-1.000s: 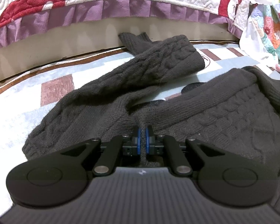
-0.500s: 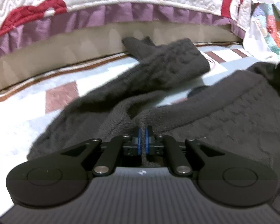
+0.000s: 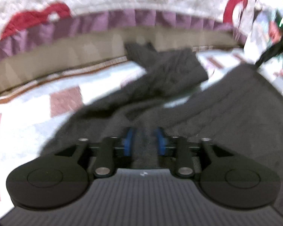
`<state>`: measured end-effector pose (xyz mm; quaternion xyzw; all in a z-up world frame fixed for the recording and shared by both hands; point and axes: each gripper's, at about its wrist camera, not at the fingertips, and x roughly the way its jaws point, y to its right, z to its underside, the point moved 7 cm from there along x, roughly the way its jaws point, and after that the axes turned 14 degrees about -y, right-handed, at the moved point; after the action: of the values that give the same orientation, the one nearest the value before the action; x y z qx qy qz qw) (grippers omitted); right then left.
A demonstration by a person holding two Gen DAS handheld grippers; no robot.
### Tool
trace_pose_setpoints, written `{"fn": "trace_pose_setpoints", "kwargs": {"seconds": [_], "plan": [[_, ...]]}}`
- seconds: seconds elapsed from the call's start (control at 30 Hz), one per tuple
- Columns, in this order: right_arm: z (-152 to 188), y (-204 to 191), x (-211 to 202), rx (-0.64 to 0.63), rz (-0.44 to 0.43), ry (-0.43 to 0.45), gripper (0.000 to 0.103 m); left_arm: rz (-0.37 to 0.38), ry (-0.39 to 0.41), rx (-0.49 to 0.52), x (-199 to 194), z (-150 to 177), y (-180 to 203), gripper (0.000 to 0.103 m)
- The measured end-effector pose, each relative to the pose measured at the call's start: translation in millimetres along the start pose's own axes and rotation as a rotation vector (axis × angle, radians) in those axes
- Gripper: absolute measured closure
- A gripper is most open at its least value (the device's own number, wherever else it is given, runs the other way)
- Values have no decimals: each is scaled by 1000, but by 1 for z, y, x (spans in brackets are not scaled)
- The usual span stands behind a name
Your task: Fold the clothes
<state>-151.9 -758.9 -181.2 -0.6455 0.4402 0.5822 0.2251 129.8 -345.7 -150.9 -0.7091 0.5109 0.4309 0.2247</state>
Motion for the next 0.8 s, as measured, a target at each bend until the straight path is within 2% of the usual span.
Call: {"fn": "trace_pose_setpoints", "kwargs": {"seconds": [0.07, 0.13, 0.27, 0.37, 0.5, 0.53, 0.63, 0.7, 0.77, 0.8], "plan": [[4, -7, 0, 11, 50, 9, 51, 11, 35, -78, -22, -1, -25, 55], [8, -13, -7, 27, 70, 52, 51, -15, 41, -158, -37, 4, -56, 55], [10, -36, -30, -1, 45, 152, 49, -72, -5, -236, -38, 28, -105, 55], [9, -63, -45, -17, -97, 192, 48, -16, -35, -300, -29, 47, -128, 55], [6, -114, -61, 0, -393, 192, 47, 183, -31, -484, -12, 53, -145, 55], [6, -128, -62, 11, -462, 180, 46, 197, -31, -498, -7, 53, -145, 55], [7, -167, -62, 52, -645, 133, 42, 126, -48, -445, 1, 51, -138, 50], [7, -191, -56, 56, -690, 103, 42, 110, -70, -404, 8, 50, -130, 45], [7, -214, -50, 43, -705, 80, 40, 150, -83, -441, 16, 50, -128, 42], [8, -225, -46, 24, -695, 73, 40, 175, -67, -469, 19, 48, -129, 36]]}}
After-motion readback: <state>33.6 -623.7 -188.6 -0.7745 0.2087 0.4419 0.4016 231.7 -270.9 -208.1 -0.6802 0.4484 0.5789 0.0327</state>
